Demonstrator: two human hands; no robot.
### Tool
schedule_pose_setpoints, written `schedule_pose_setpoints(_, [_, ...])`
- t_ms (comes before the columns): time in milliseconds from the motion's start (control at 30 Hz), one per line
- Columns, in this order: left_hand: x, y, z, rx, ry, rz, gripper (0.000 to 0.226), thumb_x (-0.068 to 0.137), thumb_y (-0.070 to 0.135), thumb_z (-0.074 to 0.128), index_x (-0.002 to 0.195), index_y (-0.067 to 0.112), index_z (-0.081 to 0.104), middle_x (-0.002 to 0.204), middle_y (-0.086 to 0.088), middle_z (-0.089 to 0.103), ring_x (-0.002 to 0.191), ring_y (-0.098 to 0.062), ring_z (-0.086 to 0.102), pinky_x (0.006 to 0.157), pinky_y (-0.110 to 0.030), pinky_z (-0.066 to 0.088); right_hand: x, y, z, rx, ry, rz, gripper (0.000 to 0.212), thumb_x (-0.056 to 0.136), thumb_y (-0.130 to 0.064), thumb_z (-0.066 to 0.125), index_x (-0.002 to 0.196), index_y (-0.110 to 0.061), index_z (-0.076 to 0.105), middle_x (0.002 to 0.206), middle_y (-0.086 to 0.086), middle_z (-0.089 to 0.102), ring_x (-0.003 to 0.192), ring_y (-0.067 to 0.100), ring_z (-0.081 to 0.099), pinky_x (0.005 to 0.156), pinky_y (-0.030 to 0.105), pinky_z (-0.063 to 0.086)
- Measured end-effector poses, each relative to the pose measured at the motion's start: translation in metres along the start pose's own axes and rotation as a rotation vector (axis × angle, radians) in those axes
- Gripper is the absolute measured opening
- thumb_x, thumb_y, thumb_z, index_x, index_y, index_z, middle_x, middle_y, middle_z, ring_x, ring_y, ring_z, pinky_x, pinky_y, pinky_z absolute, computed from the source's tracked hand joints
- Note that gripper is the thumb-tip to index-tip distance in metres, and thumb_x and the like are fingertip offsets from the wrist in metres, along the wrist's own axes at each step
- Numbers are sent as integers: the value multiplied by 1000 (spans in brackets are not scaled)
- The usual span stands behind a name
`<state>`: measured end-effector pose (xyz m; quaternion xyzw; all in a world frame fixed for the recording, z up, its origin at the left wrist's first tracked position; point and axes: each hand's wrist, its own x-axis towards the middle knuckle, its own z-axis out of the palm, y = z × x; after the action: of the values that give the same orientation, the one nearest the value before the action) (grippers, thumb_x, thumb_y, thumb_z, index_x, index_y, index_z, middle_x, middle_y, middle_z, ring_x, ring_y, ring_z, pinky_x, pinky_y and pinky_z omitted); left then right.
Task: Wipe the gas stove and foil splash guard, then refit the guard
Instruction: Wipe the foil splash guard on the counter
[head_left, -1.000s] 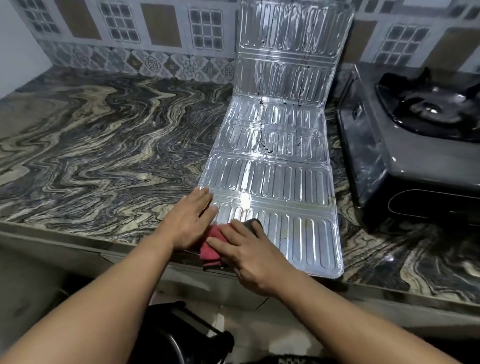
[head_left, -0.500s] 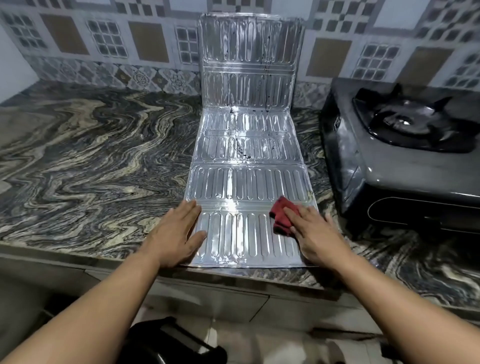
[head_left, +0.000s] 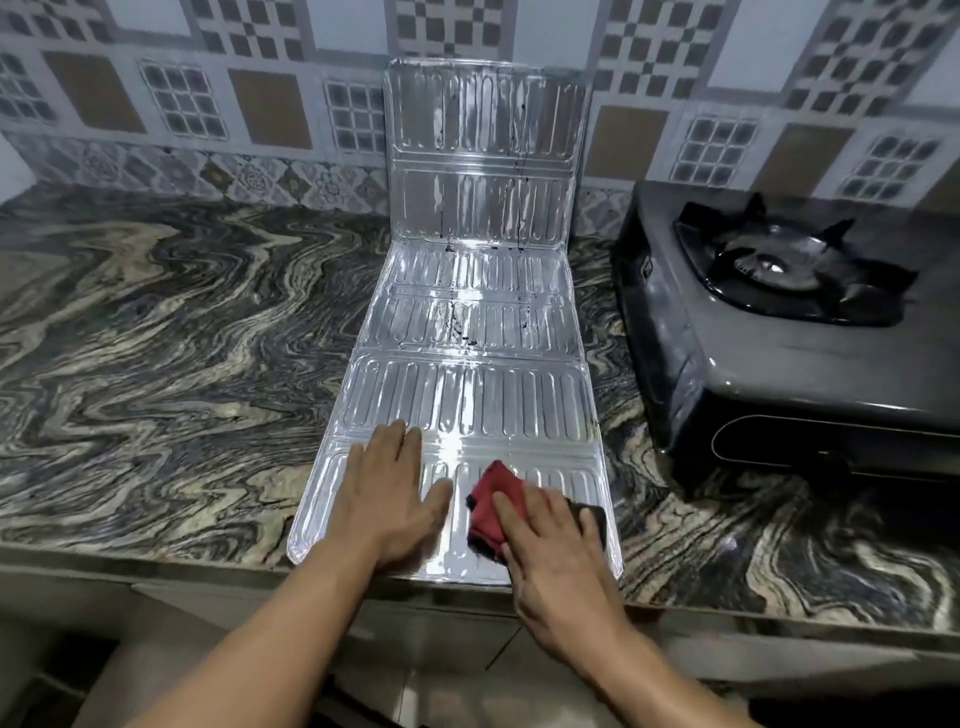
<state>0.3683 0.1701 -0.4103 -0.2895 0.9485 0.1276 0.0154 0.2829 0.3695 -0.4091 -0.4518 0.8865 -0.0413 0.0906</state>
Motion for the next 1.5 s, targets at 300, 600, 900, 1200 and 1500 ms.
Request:
schedule_pose_setpoints(300, [-4,-14,9,30,19,22,91,81,69,0,157,18,2,166,-2,-2,152,-19,-7,120,-38,-11,60,30,-12,37,-13,-26,55,101,-37,33,152,-37,13,161,-4,17,149,25,13,118,50,6])
schedule_pose_setpoints(600, [-4,-14,3,16,-21,26,88,84,68,8,157,18,5,166,-3,0,152,-20,-4,124,-42,-2,158,48,-32,43,37,188,51,100,-33,31,150,-32,20,159,2,21,143,28,18,111,59,15])
schedule_pose_setpoints(900, [45,-6,-26,-8,-12,39,79,91,61,39,153,15,20,162,-7,17,148,-25,16,121,-44,15,164,46,-25,40,106,177,51,99,-34,32,149,-34,24,152,0,28,138,25,22,109,61,17])
schedule_pose_setpoints(1200, [112,-33,-25,27,-40,-13,85,86,63,36,154,14,20,163,-10,16,150,-30,15,121,-47,17,172,45,-27,46,69,79,50,102,-36,25,151,-38,17,161,-2,15,146,28,13,113,60,13])
schedule_pose_setpoints(1500, [109,-35,-14,73,32,6,89,82,67,22,156,17,16,163,-7,19,150,-27,13,120,-45,17,265,-20,-38,71,-34,-175,52,103,-41,27,152,-37,14,163,2,10,149,32,1,114,63,0])
